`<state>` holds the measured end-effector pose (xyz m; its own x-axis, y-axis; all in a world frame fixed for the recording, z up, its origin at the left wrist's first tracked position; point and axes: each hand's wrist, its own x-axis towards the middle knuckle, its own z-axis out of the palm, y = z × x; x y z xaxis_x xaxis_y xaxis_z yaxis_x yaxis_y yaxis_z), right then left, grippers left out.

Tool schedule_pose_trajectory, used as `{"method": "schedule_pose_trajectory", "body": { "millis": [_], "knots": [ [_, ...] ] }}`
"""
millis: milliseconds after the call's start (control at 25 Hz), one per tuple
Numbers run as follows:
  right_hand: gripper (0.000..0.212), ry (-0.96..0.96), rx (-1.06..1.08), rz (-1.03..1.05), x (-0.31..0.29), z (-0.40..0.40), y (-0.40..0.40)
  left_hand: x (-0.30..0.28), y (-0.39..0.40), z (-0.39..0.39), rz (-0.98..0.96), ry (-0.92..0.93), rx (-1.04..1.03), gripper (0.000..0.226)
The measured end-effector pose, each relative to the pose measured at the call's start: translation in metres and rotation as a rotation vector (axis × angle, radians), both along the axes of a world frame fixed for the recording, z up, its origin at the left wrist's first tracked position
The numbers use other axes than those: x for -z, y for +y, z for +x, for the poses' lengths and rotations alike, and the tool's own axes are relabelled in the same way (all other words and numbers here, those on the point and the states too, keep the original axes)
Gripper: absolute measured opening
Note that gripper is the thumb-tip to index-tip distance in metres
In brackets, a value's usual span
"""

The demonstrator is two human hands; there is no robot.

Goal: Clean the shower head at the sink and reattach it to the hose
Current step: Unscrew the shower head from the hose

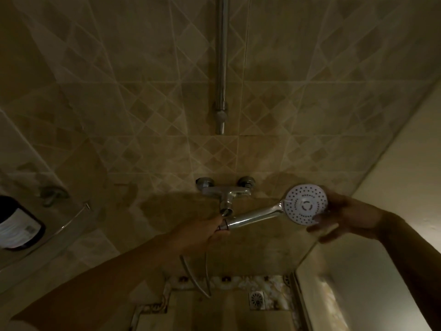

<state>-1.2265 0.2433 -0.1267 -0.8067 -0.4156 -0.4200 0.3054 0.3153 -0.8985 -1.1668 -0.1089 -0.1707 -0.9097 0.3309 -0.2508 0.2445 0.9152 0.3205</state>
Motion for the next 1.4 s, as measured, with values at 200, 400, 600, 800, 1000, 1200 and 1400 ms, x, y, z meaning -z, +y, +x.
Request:
{"method": "schedule_pose_trajectory", "body": {
  "millis": [200,400,600,800,1000,1200,1400],
  "knots": [
    [0.065,-0.113,0.232,-0.426,0.009,-0.002,-0.012,-0.010,-0.001,-0.001,-0.014,0.107,0.016,0.041],
    [0.083,-0.066,0.267,-0.409,0.012,-0.007,-0.008,-0.019,0.001,0.002,0.019,0.095,0.061,0.035],
    [0.072,-0.124,-0.113,0.124,-0.003,0.001,0.013,-0.026,0.009,0.009,-0.180,0.082,0.126,0.049],
    [0.066,-0.025,0.103,-0.141,0.002,0.002,0.006,-0.030,0.016,0.010,-0.179,0.030,0.150,0.046],
    [0.105,-0.072,0.374,-0.354,0.012,0.000,-0.006,-0.029,0.017,0.011,-0.237,0.041,0.184,0.049],
    [0.096,-0.157,0.005,0.091,-0.017,0.013,0.004,-0.031,0.017,0.014,-0.395,0.041,0.218,0.049],
    [0.074,0.039,0.007,0.145,-0.024,0.012,-0.001,-0.022,0.018,0.013,-0.234,0.019,0.130,0.047]
  ]
}}
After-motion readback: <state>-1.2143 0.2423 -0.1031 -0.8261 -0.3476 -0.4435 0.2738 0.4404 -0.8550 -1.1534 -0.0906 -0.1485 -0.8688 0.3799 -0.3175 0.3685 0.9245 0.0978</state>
